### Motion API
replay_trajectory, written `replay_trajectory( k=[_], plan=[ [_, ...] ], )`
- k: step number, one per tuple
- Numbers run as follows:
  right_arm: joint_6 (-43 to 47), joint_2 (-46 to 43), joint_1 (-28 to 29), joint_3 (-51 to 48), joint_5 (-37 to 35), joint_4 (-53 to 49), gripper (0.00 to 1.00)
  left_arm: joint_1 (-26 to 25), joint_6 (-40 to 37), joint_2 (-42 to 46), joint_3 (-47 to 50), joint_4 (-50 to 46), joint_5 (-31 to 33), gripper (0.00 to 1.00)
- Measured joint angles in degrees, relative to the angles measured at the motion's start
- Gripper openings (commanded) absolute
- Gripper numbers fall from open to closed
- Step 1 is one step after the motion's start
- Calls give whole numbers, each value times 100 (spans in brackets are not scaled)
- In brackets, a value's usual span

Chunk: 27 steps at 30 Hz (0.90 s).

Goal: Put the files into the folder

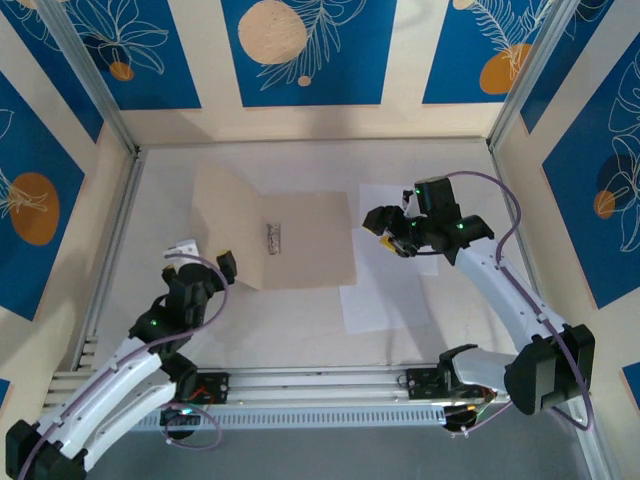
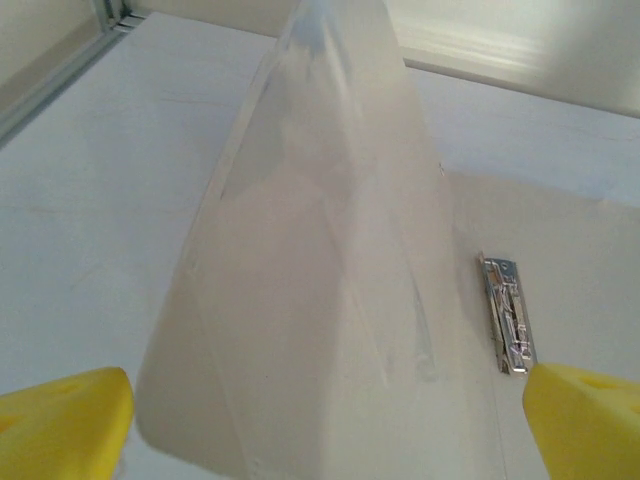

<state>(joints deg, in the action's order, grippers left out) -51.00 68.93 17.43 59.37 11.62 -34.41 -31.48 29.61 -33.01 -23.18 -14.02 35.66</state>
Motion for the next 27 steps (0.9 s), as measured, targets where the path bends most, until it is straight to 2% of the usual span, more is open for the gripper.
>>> replay_trajectory(
  k=[7, 10, 13, 18, 27],
  plan=[
    [66, 0, -131, 0, 74, -81, 66, 13, 221, 540, -774, -1252, 756, 100],
    [109, -2, -192, 0, 87, -118, 67, 15, 140, 907, -1019, -1464, 984, 100],
    [144, -4, -273, -2, 116, -122, 67, 20, -7, 1056, -1202, -1478, 940, 100],
    [170, -22, -385, -17, 170, -122, 67, 24, -323, 693, -1346, -1307, 188, 100],
    [455, -162, -483, -101, -17, -378, 66, 24, -466, -791, -1609, -645, -1707, 100]
  ],
)
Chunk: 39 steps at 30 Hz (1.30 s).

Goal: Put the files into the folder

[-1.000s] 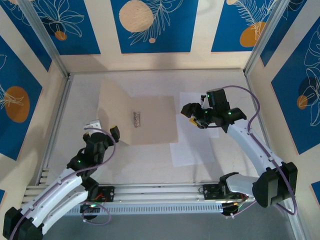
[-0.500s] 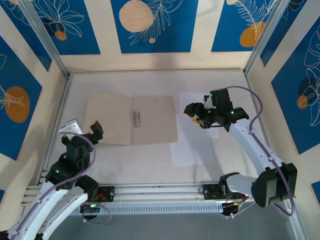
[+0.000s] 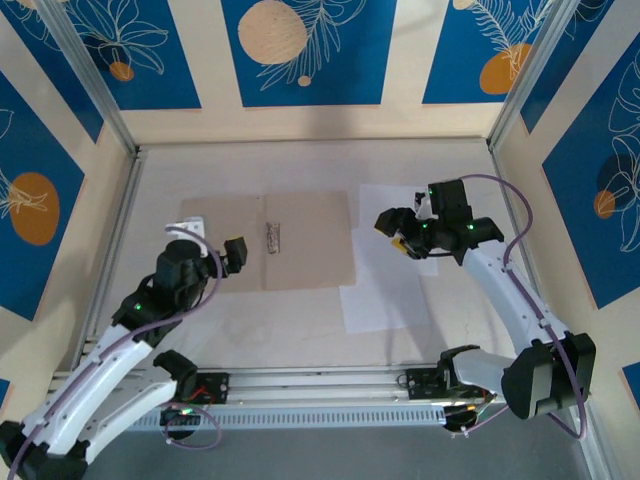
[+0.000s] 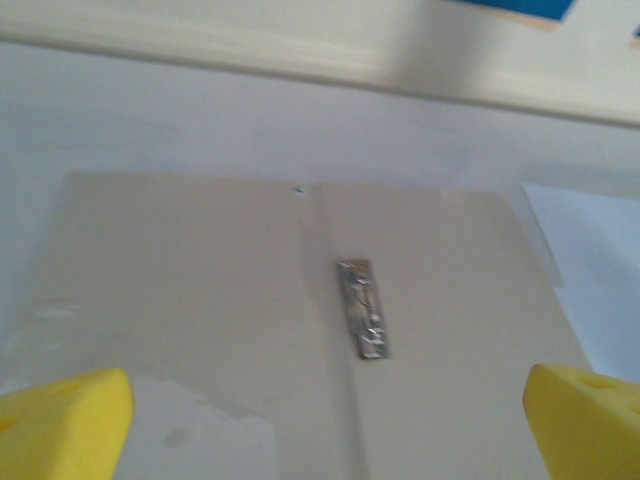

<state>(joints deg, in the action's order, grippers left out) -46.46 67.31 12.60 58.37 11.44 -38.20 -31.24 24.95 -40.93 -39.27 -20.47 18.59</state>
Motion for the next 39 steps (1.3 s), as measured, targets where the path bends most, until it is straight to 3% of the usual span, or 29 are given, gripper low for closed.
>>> replay_trajectory(
  k=[12, 22, 39],
  plan=[
    [466, 98, -90, -17, -570, -514, 66, -55, 466, -2393, -249, 973, -1891, 99],
    [645, 542, -883, -713, -372, -319, 66, -503, 719, -4323, -1158, 1508, -2367, 100],
    [890, 1283, -1513, -964, -208, 308, 63, -2315, 1143, -6649, -3163, 1576, -2756, 95]
  ],
)
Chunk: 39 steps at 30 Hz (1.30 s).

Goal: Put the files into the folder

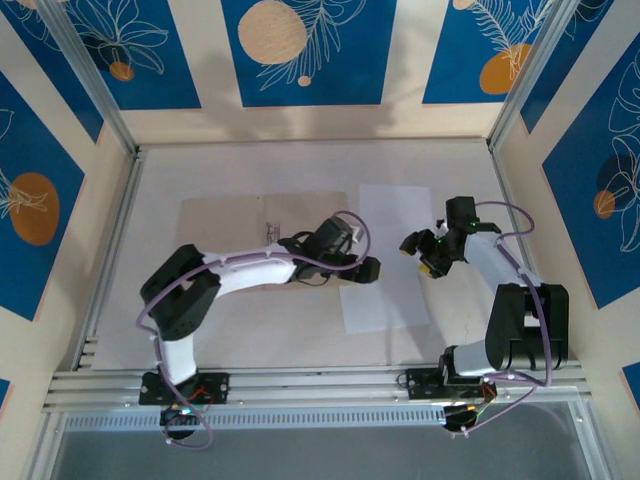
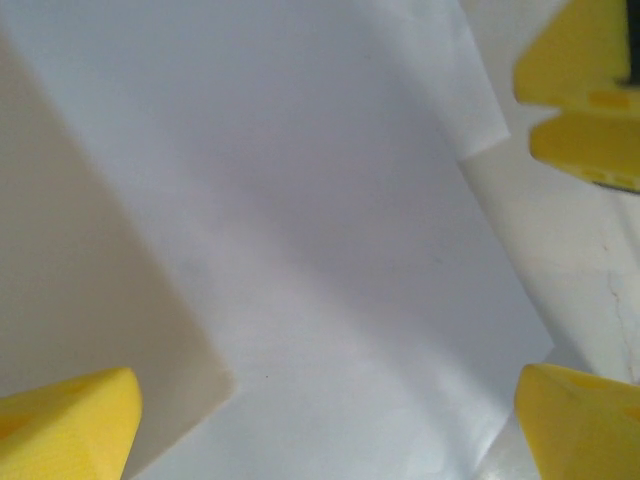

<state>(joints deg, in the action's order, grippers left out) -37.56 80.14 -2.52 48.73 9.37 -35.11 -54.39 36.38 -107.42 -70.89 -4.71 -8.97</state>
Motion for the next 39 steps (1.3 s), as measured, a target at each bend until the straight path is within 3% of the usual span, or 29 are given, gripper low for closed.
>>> replay_trajectory(
  k=[7, 17, 20, 25, 30, 39],
  plan=[
    [26, -68, -780, -127, 240, 142, 63, -308, 20, -1080, -1099, -87, -111, 95],
    [186, -321, -1954, -437, 831, 229, 61, -317, -57, -2037, -2092, -81, -378, 91],
    [195, -321, -2135, -494, 935, 256, 61, -317, -138, -2312, -2463, -48, -634, 91],
    [192, -321, -2354, -570, 1130, 334, 61, -317, -289, -2944, -3329, 9, -1270, 79],
    [188, -323, -2671, -675, 1298, 422, 61, -317, -400, -3261, -3779, 57, -1770, 80],
    [151, -396, -2793, -719, 1419, 472, 60, -260, -632, -3082, -3759, -448, -1705, 85]
  ],
)
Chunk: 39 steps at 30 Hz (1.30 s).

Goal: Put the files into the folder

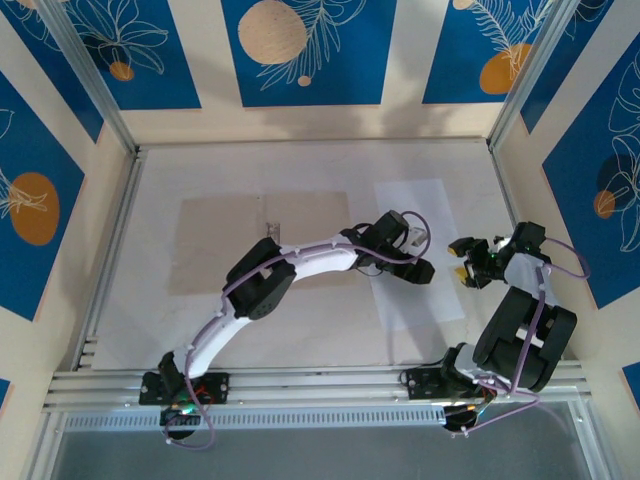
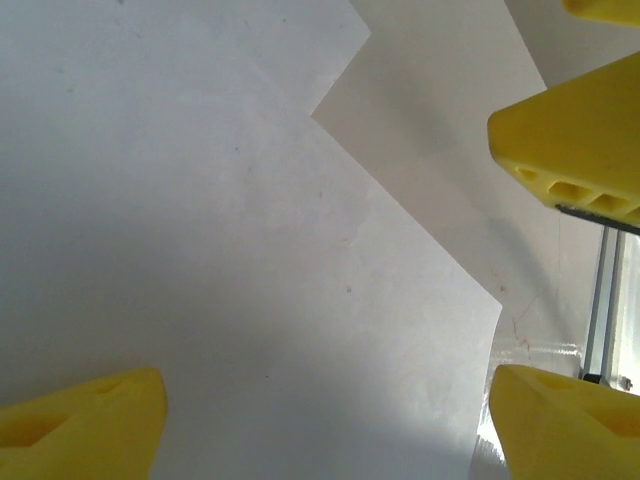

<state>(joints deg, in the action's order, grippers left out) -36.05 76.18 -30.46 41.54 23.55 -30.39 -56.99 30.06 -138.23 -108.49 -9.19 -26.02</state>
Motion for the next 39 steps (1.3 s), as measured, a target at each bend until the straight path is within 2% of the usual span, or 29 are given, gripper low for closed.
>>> replay_trajectory(
  k=[12, 23, 39],
  plan=[
    [-9, 20, 164, -4, 68, 42, 60, -28, 409, 1314, 1248, 11, 245, 83],
    [-44, 15, 238, 22, 94, -37, 60, -706, 778, 1314, 1869, 98, 210, 83],
    [-42, -177, 310, 22, 92, -181, 60, -411, 273, 1436, 1991, -748, 680, 84]
  ],
)
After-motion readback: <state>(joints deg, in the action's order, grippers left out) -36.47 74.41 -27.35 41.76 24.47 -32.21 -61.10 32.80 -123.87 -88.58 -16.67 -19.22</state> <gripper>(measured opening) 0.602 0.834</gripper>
